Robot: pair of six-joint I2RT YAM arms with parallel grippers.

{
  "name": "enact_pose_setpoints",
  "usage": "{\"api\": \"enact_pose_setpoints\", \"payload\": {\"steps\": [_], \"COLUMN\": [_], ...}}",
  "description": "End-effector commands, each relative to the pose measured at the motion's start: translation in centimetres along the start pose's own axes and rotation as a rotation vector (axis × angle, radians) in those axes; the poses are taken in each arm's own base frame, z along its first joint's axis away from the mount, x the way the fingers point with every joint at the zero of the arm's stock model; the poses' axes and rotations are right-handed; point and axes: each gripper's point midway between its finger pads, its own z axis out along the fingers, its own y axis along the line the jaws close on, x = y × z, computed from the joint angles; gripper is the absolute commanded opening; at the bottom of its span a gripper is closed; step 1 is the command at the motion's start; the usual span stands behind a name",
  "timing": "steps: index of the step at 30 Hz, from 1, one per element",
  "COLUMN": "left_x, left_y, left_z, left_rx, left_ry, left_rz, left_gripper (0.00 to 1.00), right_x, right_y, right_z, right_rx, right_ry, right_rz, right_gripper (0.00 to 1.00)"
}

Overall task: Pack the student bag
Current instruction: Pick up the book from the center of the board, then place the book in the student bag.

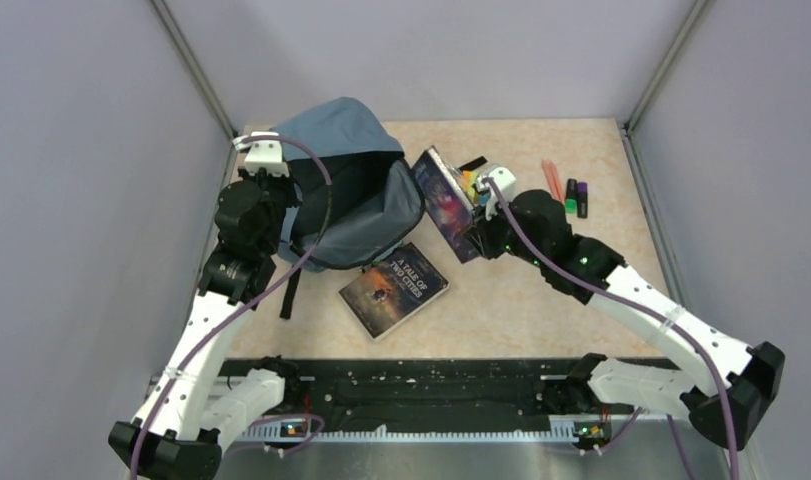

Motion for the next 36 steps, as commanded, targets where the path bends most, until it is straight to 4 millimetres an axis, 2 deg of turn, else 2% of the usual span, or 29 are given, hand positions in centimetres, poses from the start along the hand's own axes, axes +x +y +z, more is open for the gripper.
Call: {"api": "enact_pose_setpoints", "payload": {"steps": [1,7,10,12,15,18,21,23,26,32,36], "left_x": [-1.7,-1.8,-2.0,-2.0,-2.2,-2.2,-2.6,-2.9,-3.5,-4.3,-4.3], "left_y": [0.2,0.2,0.3,0.4,0.5,0.6,0.3,0.1,0.0,-0.9,-1.0], "left_z": [-0.3,-0.4,-0.5,-0.5,-0.6,-0.7,-0.9,-1.1,-1.4,-1.9,-1.9], "left_rx": [0.001,0.003,0.000,-0.006,-0.008,-0.012,0.008,0.027,0.051,0.128,0.143], "left_ry": [-0.067,-0.071,-0.075,-0.075,-0.080,-0.080,-0.087,-0.094,-0.102,-0.119,-0.109], "left_rz": [-0.016,-0.019,-0.017,-0.016,-0.014,-0.011,-0.010,-0.012,-0.016,-0.009,0.004], "left_gripper": [0.00,0.00,0.00,0.00,0.00,0.00,0.00,0.00,0.00,0.00,0.00], "right_x": [-13.5,-19.1,-20.9,-21.3,-21.3,-21.1,-20.3,-19.0,-18.1,-18.6,-19.1], "right_y": [3.2,6.3,5.6,4.9,5.8,7.1,7.8,8.6,8.7,8.8,10.0], "right_z": [-4.4,-7.2,-7.8,-8.2,-8.9,-8.6,-6.8,-5.2,-3.8,-2.3,-1.3], "right_rx": [-0.173,-0.316,-0.258,-0.211,-0.245,-0.302,-0.329,-0.366,-0.373,-0.477,-0.561], "right_ry": [-0.510,-0.806,-0.852,-0.855,-0.903,-0.931,-0.916,-0.887,-0.863,-0.898,-0.907], "right_rz": [-0.126,-0.287,-0.321,-0.346,-0.422,-0.514,-0.612,-0.711,-0.807,-0.866,-0.919], "right_gripper": [0.00,0.00,0.00,0.00,0.00,0.00,0.00,0.00,0.00,0.00,0.00]}}
